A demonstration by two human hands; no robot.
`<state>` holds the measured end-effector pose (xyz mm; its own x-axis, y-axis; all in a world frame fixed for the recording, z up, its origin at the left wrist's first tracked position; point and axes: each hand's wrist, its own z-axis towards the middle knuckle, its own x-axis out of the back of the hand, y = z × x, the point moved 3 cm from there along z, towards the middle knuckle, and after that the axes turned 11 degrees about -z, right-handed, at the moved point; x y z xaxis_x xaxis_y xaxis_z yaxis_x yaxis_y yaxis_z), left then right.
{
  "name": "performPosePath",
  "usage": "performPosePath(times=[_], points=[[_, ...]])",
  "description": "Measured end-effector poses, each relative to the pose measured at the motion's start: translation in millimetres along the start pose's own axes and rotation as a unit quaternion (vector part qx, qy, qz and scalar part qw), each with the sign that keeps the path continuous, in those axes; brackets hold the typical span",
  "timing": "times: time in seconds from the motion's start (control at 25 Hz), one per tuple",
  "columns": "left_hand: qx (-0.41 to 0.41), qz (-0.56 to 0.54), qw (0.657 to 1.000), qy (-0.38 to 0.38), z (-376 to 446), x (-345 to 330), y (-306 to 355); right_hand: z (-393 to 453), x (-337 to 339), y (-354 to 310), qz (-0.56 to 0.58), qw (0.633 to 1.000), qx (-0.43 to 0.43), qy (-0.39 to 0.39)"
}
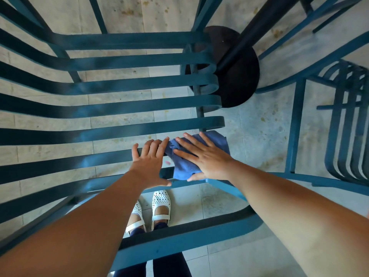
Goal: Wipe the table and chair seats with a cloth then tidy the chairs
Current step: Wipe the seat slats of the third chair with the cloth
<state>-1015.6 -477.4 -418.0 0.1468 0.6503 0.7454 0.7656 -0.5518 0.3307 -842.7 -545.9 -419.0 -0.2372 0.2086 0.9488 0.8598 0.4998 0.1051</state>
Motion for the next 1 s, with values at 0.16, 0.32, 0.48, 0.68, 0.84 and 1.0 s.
performPosePath(times=[0.16, 0.32, 0.48, 0.68, 0.84, 1.0], points=[[0.041, -0.003, 0.999, -0.012, 6, -1, 8, -15, -6, 15, 0.003, 0.996, -0.086, -0.022], [0.074, -0.012, 0.997, -0.021, 14, -1, 26, -21, -8, 18, 0.085, 0.963, -0.236, -0.101], [0.034, -0.014, 0.999, -0.008, 18, 0, 41, -21, 0, 14, 0.137, 0.917, -0.344, -0.151], [0.042, -0.019, 0.999, -0.021, 15, 4, 43, -18, 2, 11, 0.239, 0.825, -0.437, -0.267], [0.049, -0.075, 0.995, -0.047, 12, 13, 44, -19, 12, 15, 0.328, 0.75, -0.494, -0.293], [0.101, -0.205, 0.973, -0.033, 8, 23, 51, -26, 28, 22, 0.411, 0.689, -0.548, -0.238]])
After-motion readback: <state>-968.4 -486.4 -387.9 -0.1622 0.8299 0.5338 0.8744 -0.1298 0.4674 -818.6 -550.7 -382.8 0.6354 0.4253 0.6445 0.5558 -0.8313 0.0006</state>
